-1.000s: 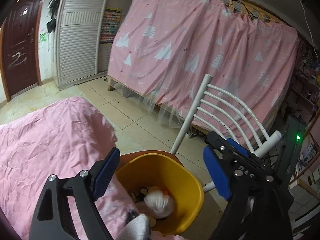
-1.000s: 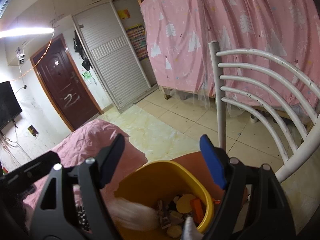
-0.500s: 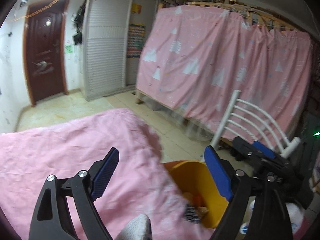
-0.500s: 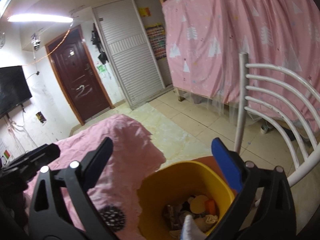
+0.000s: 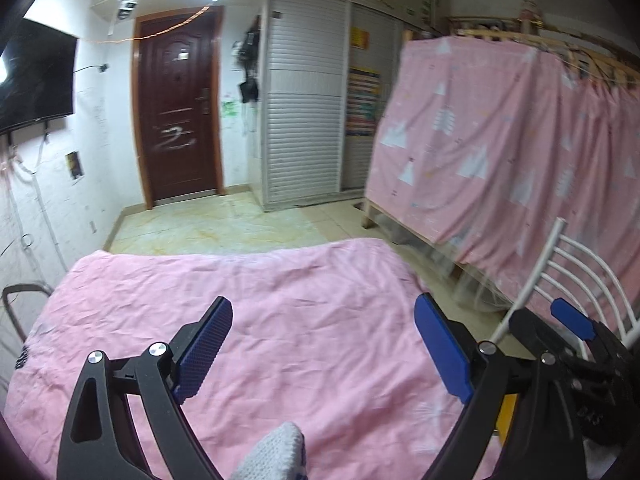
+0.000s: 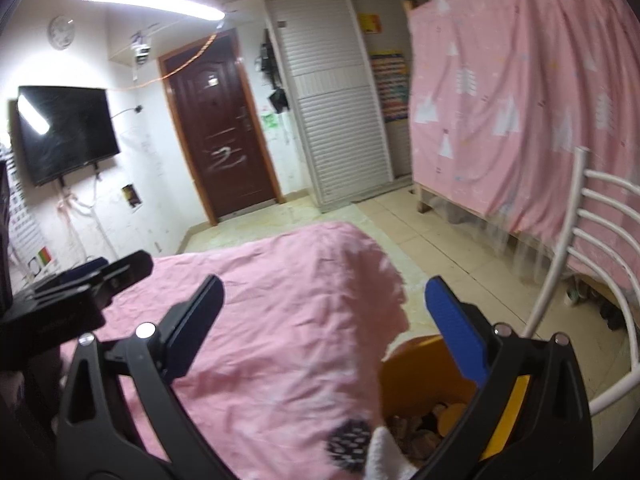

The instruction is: Collect trash

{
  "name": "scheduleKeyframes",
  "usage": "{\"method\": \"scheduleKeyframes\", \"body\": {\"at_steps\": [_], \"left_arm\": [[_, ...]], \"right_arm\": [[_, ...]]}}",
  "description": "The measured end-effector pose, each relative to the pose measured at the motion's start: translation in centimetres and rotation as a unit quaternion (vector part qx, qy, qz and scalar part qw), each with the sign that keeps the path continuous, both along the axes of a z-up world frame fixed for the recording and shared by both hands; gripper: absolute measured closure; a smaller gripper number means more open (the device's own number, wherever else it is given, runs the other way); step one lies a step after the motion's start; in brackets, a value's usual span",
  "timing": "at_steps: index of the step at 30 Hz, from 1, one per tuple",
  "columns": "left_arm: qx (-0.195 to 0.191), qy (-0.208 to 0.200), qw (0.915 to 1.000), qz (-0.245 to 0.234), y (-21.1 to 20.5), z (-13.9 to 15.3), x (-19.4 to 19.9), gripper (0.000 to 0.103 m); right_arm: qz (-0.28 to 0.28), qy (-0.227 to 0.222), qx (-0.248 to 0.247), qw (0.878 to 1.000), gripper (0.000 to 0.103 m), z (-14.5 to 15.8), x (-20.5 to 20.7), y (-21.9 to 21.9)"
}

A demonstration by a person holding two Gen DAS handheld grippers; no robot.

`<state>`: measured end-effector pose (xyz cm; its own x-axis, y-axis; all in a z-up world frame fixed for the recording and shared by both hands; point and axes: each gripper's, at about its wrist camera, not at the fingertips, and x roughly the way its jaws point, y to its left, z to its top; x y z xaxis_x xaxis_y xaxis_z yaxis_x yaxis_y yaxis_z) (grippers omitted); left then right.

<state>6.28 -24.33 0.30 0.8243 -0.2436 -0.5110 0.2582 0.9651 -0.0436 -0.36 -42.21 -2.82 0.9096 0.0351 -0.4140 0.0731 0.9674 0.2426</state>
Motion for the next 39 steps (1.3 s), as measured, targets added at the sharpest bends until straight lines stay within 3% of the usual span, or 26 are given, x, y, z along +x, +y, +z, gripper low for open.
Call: {"method": "scheduleKeyframes", "body": {"at_steps": [18,39], "left_arm": [[-0.013,-0.009,0.9967,0.08,7.2,1.5,0.0,0.02],[-0.014,-0.012,0.9948,0.1,8.5,1.9,-0.1,0.02]], "right_arm": [[0.073,-0.019,-0.027,0.997,0.006,2.2,2.0,6.7],[0.086,-0.026,-0.033,0.995,0.006,3.0,2.3,8.1]]}}
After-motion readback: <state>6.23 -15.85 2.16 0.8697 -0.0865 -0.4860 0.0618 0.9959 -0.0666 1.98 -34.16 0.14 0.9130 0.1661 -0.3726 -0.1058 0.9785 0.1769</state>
